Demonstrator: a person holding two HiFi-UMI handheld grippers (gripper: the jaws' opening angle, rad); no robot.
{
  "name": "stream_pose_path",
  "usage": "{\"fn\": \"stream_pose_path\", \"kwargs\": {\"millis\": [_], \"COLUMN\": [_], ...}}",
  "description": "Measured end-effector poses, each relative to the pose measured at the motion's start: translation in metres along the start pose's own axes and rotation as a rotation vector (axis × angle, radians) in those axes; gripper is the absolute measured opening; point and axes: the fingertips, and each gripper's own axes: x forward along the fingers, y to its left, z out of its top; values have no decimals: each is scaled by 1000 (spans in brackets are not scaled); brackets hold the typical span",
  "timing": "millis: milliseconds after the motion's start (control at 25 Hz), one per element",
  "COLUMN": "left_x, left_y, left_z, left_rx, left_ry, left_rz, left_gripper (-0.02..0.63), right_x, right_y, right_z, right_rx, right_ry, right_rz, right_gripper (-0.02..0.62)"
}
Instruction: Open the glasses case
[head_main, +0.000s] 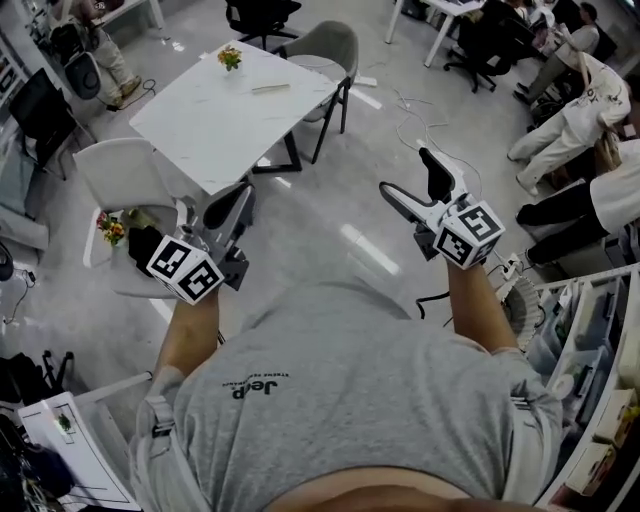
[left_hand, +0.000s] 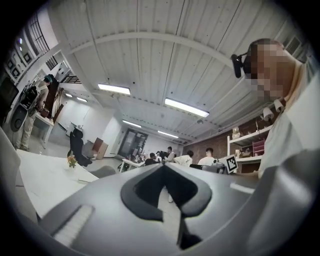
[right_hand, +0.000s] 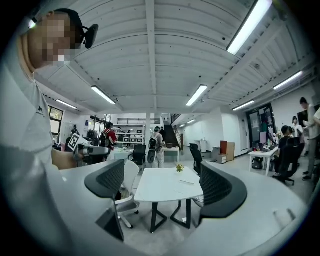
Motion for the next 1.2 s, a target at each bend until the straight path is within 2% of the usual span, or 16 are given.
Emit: {"fn": "stream_pose_path", "kwargs": {"millis": [160, 360, 640, 800, 1040, 1200], "left_x": [17, 30, 78, 115, 215, 297], "left_y": [95, 179, 225, 247, 276, 296], "left_z": [34, 41, 37, 26, 9, 11], "left_rx": [8, 0, -23, -16, 34, 23], "left_ry": [17, 26, 40, 56, 54, 29], "left_rz": [16, 18, 31, 69, 151, 216], "left_gripper": [49, 49, 49, 49, 49, 49], "right_x": [105, 184, 225, 251, 301, 344], "right_y": [-16, -36, -96, -143, -262, -346], "right_z": [7, -5, -11, -23, -43, -43], "right_rx": [11, 14, 34, 49, 77, 78], "right_ry": [21, 43, 62, 64, 37, 39], "right_rz": [7, -2, -14, 22, 113, 197], "right_gripper": [446, 446, 446, 446, 446, 446]}}
